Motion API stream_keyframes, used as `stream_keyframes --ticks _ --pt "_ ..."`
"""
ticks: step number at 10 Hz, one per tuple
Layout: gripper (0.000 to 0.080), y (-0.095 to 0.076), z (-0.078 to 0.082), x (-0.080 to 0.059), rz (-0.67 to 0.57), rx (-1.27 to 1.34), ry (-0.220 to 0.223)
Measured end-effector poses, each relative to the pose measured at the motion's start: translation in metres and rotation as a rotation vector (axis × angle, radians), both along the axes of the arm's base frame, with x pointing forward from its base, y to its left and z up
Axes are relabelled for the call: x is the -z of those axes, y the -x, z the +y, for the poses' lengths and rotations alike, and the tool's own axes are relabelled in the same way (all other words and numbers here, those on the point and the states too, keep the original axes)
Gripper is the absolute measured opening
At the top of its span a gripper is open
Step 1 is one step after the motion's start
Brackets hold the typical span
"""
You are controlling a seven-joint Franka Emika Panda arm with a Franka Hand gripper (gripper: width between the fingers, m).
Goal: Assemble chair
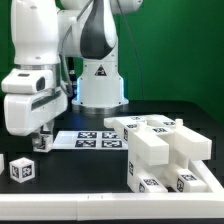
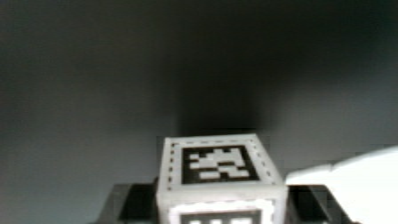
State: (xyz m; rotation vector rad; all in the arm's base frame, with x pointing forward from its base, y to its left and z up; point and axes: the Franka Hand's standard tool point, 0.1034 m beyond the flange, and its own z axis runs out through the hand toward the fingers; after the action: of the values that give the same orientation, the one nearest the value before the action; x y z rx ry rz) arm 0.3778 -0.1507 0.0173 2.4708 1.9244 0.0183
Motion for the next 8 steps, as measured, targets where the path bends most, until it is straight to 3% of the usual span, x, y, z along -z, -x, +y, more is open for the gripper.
stream_keyframes --ticks 2,5,8 --pt "0.0284 -0.0014 0.0003 -0.0004 0.003 -0.166 0.012" --pt "0.0284 -0.0057 0.0053 -0.0054 0.067 -0.656 0.005" --pt "0.0284 -0.003 0.0028 -0.0037 0.077 -0.783 0.01"
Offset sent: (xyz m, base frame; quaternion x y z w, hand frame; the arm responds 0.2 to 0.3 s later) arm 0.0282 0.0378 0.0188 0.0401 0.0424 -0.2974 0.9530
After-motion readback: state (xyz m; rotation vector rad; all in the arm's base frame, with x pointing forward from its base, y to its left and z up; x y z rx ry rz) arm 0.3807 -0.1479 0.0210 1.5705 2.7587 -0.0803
